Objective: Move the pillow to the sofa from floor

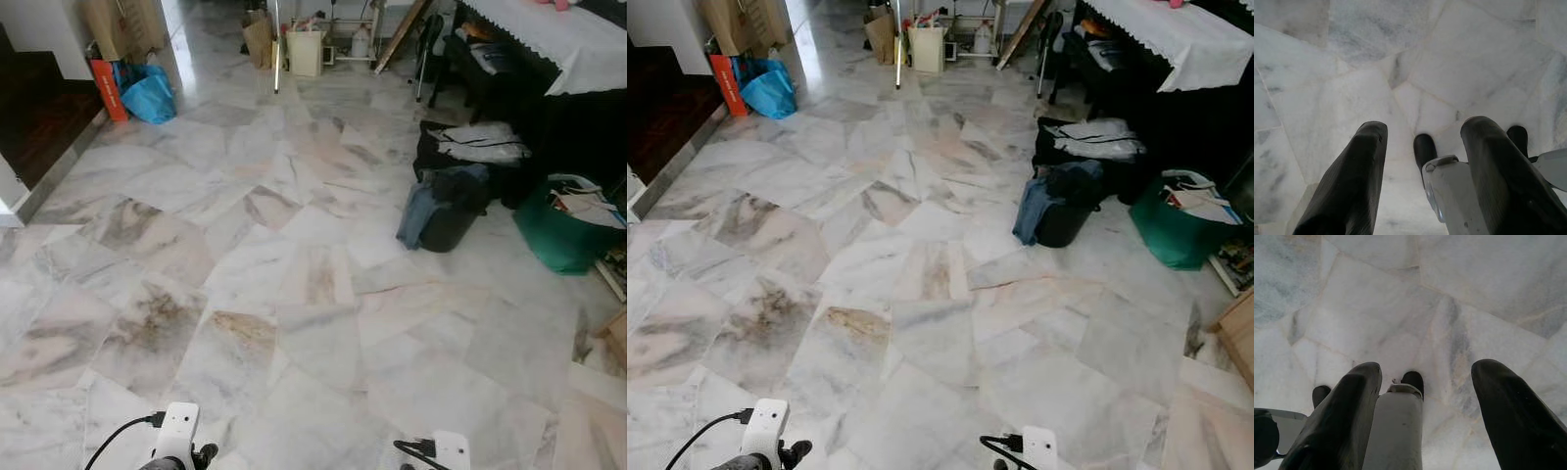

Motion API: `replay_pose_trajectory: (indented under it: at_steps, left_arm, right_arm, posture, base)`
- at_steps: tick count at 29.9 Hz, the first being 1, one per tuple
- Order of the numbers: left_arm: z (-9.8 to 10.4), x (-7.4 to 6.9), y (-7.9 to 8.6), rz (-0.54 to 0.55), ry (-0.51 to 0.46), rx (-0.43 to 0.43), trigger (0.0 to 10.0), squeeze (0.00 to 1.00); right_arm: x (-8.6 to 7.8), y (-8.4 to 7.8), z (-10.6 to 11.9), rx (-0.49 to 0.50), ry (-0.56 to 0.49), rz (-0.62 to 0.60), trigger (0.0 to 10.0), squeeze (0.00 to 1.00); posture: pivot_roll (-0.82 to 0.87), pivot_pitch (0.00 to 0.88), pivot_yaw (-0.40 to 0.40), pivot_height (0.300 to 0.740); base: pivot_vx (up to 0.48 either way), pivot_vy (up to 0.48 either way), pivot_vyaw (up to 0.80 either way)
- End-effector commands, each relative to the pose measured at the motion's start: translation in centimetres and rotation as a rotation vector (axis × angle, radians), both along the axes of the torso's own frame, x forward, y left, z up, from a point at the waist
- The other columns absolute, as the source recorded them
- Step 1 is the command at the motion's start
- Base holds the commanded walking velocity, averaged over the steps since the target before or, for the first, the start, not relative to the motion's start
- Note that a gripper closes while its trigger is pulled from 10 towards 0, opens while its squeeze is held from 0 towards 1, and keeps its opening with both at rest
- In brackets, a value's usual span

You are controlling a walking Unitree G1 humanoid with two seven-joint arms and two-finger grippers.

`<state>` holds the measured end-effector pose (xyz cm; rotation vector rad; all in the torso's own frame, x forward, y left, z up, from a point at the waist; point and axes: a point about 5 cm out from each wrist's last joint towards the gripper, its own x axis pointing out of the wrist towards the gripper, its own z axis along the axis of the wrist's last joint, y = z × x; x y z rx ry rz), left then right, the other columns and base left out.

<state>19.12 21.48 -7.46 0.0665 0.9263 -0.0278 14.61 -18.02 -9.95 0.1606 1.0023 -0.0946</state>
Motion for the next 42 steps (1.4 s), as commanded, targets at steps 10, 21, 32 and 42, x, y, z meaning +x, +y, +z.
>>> replay_pose_trajectory:
  at_steps: [10, 21, 32, 42]
  left_arm:
    - [-0.2, -0.9, 0.7, 0.024, -0.003, -0.029, 10.0, 0.00]
    - [-0.1, -0.8, 0.6, 0.025, -0.022, -0.040, 10.0, 0.00]
    - [0.0, -1.0, 1.3, 0.043, -0.036, -0.035, 10.0, 0.00]
    - [0.0, -1.0, 1.4, 0.046, -0.035, -0.032, 10.0, 0.00]
  right_arm:
    - [0.3, -0.5, 0.2, -0.107, -0.022, -0.041, 10.0, 0.00]
    - [3.6, -4.2, 2.5, -0.150, -0.200, -0.138, 10.0, 0.00]
    - [5.9, -2.7, 4.2, -0.095, -0.410, -0.085, 10.0, 0.00]
    - [4.7, -4.2, 5.3, -0.173, -0.587, -0.102, 10.0, 0.00]
  posture:
    - [0.01, 0.000, -0.036, 0.740]
    - [0.02, 0.000, -0.030, 0.740]
    - [0.01, 0.000, -0.022, 0.740]
    - [0.01, 0.000, -0.018, 0.740]
  base:
    - [0.000, 0.000, 0.00]
    - [0.000, 0.000, 0.00]
    - [0.000, 0.000, 0.00]
    - [0.000, 0.000, 0.00]
